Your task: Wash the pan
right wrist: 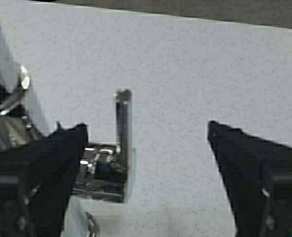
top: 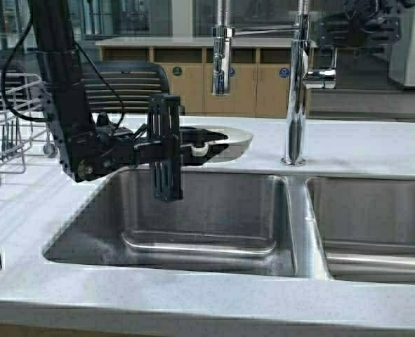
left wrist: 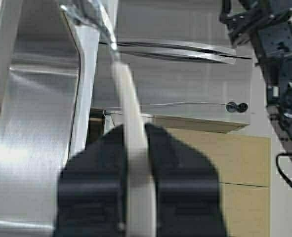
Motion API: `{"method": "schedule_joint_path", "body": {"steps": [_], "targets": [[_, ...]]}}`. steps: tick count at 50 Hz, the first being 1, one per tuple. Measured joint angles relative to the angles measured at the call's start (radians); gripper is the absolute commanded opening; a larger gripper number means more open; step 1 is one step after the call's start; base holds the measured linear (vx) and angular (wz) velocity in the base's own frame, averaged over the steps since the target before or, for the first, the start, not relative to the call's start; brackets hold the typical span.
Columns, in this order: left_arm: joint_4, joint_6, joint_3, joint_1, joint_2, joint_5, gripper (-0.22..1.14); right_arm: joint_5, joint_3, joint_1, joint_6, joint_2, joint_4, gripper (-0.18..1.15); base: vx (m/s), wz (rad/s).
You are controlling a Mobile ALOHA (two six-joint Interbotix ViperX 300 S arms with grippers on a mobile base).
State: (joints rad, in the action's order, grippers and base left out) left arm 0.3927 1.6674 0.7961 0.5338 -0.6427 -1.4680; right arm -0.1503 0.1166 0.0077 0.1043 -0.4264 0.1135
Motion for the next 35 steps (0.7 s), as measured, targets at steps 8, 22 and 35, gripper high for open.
{"method": "schedule_joint_path", "body": {"steps": [8,22,35], "targets": [[-0.006,0.000,-0.003,-0.002,-0.005,0.000,0.02,0.046,-0.051,-0.021,0.014,-0.040,-0.011,1.04,0.00,0.00],[-0.005,0.000,-0.003,0.000,-0.014,0.000,0.02,0.077,-0.067,-0.049,0.060,-0.054,-0.089,1.04,0.00,0.00],[-0.005,0.000,-0.003,0.000,-0.015,0.000,0.02,0.078,-0.051,-0.081,0.066,-0.046,-0.098,1.04,0.00,0.00]]}}
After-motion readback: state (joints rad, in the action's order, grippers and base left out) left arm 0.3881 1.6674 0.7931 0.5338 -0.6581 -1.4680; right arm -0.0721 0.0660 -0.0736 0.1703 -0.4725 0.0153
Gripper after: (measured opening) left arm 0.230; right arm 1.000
